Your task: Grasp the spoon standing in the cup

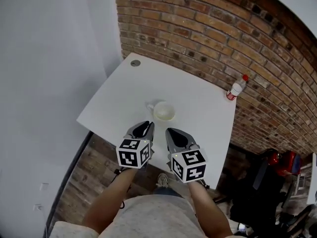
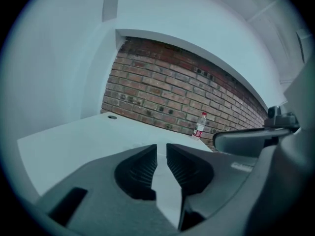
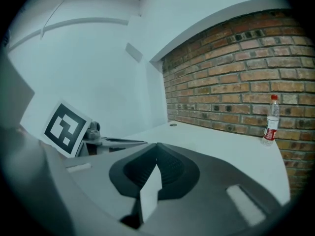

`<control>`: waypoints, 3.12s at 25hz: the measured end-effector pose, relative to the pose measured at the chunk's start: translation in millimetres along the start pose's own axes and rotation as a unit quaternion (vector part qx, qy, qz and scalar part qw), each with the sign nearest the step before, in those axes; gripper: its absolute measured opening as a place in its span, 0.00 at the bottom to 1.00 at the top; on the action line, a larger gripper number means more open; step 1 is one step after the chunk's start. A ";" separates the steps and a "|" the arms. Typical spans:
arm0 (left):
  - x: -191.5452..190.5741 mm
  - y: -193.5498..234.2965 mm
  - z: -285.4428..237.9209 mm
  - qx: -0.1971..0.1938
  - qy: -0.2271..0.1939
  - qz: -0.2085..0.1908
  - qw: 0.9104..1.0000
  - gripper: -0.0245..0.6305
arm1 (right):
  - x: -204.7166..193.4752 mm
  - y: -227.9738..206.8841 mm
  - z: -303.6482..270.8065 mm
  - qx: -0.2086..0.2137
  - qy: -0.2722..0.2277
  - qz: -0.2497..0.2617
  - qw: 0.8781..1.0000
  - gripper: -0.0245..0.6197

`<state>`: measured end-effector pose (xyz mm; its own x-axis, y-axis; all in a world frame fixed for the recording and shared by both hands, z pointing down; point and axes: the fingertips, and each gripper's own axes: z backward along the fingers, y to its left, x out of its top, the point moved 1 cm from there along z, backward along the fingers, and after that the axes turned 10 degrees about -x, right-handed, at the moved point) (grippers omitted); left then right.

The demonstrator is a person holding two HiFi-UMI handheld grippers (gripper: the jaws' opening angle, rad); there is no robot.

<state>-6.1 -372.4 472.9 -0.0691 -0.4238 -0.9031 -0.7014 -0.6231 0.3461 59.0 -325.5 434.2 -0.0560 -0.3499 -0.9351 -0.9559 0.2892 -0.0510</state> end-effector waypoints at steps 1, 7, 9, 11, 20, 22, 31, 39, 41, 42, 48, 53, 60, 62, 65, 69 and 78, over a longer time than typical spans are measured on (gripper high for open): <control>-0.2 3.6 -6.0 0.004 0.001 0.004 1.000 0.13 | -0.1 -4.5 -5.4 0.002 0.003 -0.001 1.000 0.05; -3.8 20.9 -38.2 0.022 0.009 0.022 0.999 0.15 | -2.9 -28.5 -30.7 0.011 0.018 -0.003 1.000 0.05; -5.5 25.5 -46.5 0.028 0.011 0.029 0.999 0.16 | -3.9 -36.9 -36.7 0.010 0.022 -0.005 1.000 0.05; -7.5 30.4 -52.8 0.034 0.012 0.040 0.999 0.17 | -4.4 -43.9 -41.8 0.010 0.026 -0.007 1.000 0.05; -9.1 36.9 -71.6 0.049 0.019 0.077 0.996 0.11 | -10.9 -60.5 -55.6 0.017 0.040 -0.014 0.999 0.05; -9.2 37.1 -71.9 0.055 0.021 0.075 0.995 0.06 | -12.3 -62.9 -57.1 0.017 0.042 -0.014 0.999 0.05; 0.3 27.3 -73.7 0.041 0.016 0.065 0.997 0.04 | -12.4 -67.5 -56.5 0.018 0.041 -0.020 0.999 0.05; 21.6 15.8 -53.5 0.021 -0.015 0.041 0.999 0.04 | -8.7 -54.2 -43.3 0.016 0.031 -0.016 0.999 0.05; 29.7 12.6 -44.3 0.016 -0.027 0.034 0.999 0.04 | -6.5 -49.0 -38.9 0.014 0.027 -0.014 0.999 0.05; 33.6 10.4 -39.6 0.013 -0.032 0.030 0.999 0.04 | -5.6 -46.2 -36.4 0.013 0.025 -0.014 1.000 0.05; 47.4 -0.7 -2.3 0.005 -0.056 0.003 0.998 0.04 | -1.7 -22.9 -19.3 0.012 0.010 -0.013 1.000 0.05; 47.8 -0.4 39.7 0.015 -0.072 -0.002 0.997 0.04 | 0.3 5.2 -3.6 0.016 -0.002 -0.010 1.000 0.05; 42.3 4.0 102.2 0.039 -0.081 -0.018 0.996 0.04 | -3.3 52.2 17.8 0.033 -0.012 -0.005 0.999 0.05; 36.8 6.5 120.2 0.049 -0.081 -0.019 0.995 0.04 | -5.1 65.0 23.7 0.038 -0.014 -0.002 0.999 0.05; 27.0 7.6 145.7 0.063 -0.082 -0.022 0.994 0.04 | -9.5 82.2 34.2 0.045 -0.016 0.002 0.999 0.05; 16.4 8.7 176.9 0.080 -0.084 -0.027 0.993 0.04 | -14.3 104.4 46.9 0.053 -0.021 0.011 0.998 0.05; -7.0 11.0 217.8 0.102 -0.070 -0.039 0.992 0.04 | -23.1 131.9 63.2 0.059 -0.025 0.017 0.998 0.05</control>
<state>-167.9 -233.1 427.6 -0.0978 -0.2754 -0.9563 -0.8359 -0.4988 0.2291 -47.6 -223.0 426.9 -0.0707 -0.2948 -0.9530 -0.9131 0.4038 -0.0572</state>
